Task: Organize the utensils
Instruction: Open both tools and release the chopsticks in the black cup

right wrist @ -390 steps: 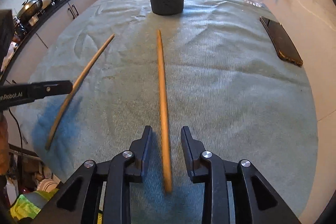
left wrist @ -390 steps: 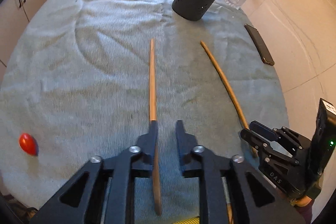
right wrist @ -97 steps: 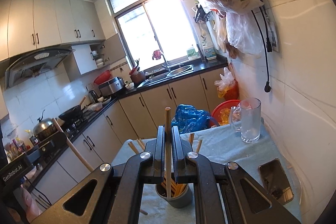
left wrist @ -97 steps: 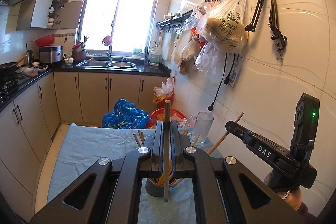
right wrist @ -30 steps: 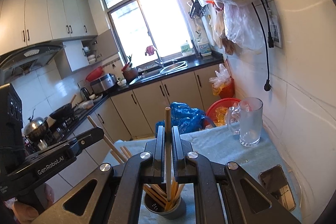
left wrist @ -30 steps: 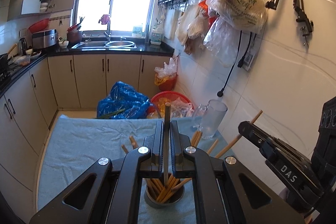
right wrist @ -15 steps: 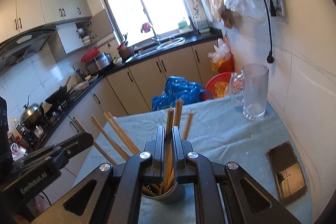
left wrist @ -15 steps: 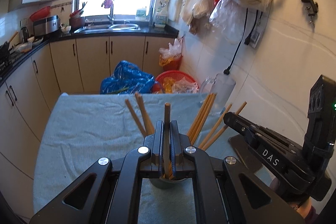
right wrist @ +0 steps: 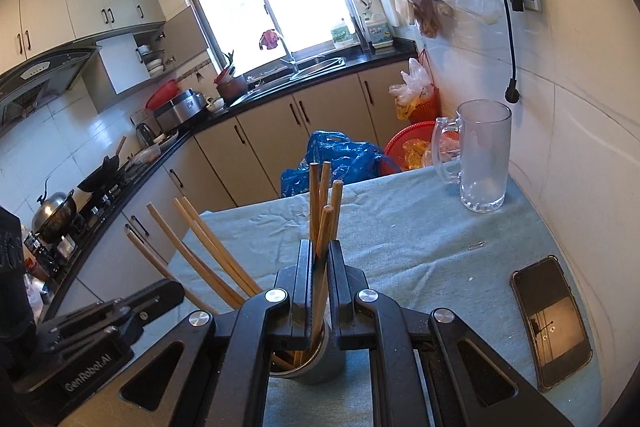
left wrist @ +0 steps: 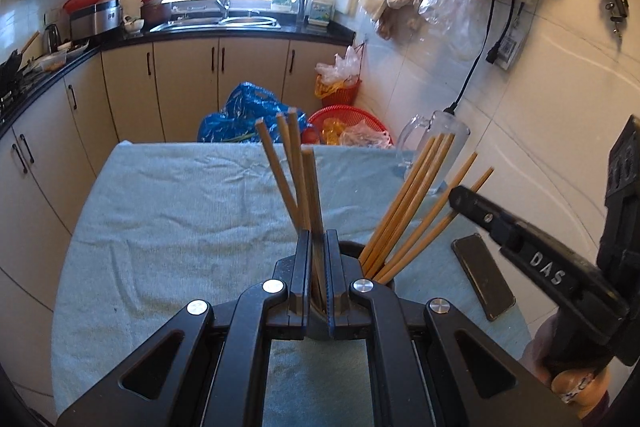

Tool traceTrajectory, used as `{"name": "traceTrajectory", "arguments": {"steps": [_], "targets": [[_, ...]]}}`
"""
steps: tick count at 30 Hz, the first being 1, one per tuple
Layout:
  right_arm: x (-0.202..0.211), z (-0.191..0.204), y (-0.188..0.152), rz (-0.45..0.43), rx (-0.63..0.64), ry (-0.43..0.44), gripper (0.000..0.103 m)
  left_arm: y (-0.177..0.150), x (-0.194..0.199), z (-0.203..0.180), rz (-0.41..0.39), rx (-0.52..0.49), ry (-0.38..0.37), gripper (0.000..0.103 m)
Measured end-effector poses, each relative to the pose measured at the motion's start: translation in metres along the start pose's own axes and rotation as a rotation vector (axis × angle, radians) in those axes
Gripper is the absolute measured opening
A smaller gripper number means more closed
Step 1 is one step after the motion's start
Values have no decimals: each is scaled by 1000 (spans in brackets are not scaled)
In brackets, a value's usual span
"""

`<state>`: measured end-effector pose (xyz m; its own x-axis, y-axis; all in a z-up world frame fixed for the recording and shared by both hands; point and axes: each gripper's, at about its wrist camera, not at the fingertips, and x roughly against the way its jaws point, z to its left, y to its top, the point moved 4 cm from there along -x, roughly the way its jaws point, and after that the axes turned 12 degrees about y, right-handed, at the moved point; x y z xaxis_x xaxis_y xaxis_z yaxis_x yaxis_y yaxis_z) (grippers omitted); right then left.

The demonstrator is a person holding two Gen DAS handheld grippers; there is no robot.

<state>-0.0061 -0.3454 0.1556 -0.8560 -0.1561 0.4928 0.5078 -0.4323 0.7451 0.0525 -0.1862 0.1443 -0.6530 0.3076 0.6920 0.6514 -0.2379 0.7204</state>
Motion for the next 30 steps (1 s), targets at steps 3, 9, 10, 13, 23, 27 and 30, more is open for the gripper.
{"name": "traceTrajectory", "arguments": {"steps": [3,9,10,13,23,27,30], "targets": [[0,1,-1,0,0,0,8,-5,-7,1,29,4,5,5],[1,2,-1,-1,-3,-2,8,-9,-14,6,54,18,10,5],[1,2,-1,-1,-2,-1,8,-9,-14,6,56,21,7,5],[1,2,-1,-1,-2,-1,8,-8,-12,8,48,28,4,5],[1,4,0,-1,-6,0,9,-11,-7,13,43,44,-9,5],[4,5,1,-8,-5,-7,24,-13,-3,14,37,47,-7,13],[10,7,2,-26,-9,-11,33,-14,3,15,22,46,5,24]]}}
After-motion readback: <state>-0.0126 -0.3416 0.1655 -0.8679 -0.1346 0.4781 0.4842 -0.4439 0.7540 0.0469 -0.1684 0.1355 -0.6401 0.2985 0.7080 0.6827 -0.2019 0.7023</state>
